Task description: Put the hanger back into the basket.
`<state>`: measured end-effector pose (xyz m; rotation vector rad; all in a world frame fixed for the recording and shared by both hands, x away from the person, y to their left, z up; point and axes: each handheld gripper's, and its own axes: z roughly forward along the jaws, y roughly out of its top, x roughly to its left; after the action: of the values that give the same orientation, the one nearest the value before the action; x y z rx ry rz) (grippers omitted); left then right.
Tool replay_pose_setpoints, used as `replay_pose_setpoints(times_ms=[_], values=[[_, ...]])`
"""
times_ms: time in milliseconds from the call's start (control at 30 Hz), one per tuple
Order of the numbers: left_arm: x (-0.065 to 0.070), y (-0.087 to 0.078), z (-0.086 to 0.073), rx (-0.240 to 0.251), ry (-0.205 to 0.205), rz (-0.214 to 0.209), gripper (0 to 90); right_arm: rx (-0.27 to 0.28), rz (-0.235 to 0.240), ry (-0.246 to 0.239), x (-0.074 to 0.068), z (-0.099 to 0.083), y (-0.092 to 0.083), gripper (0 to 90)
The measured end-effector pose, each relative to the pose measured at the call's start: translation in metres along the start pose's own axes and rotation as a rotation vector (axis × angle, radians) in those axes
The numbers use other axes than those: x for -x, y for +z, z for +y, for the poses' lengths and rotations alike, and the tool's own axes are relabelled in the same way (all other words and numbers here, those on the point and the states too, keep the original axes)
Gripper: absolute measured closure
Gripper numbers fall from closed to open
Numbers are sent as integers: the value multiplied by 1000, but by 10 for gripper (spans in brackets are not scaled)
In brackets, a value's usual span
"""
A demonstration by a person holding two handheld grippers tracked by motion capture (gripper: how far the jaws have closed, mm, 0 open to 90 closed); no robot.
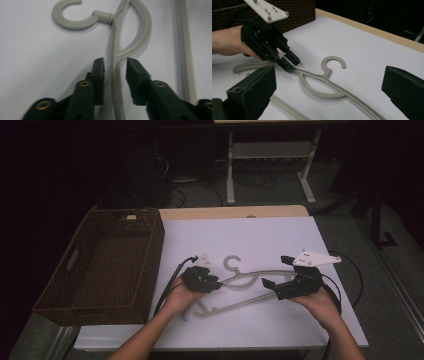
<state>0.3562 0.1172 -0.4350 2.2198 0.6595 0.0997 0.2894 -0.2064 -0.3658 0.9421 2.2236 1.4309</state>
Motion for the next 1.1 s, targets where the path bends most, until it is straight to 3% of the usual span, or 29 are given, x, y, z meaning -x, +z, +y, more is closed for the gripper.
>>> replay_pose_setpoints(times_ms=[100, 200, 367, 500, 667, 733, 933, 1100], values=[[-5, -10, -4, 39, -15, -19, 507, -8, 7, 0, -3, -1, 1, 0], [-8, -22, -7, 68, -3, -20, 412, -13, 14, -6, -6, -3, 5, 0], [-8, -40, -13, 142, -25, -30, 308, -34, 27, -9, -13, -8, 11, 72], [-8, -48, -18, 161, -25, -23, 252, -63, 37, -3, -18, -14, 17, 153], [-10, -48, -19, 179, -45, -19, 227, -118, 43, -5, -23, -22, 24, 384], [-10, -47, -19, 164, -37, -15, 224, -143, 47, -10, -25, -25, 27, 467], [-11, -46, -19, 164, -41, -12, 216, -211, 79, -12, -30, -34, 38, 673], [-12, -45, -20, 157, -39, -15, 200, -295, 64, -13, -34, -41, 50, 847]])
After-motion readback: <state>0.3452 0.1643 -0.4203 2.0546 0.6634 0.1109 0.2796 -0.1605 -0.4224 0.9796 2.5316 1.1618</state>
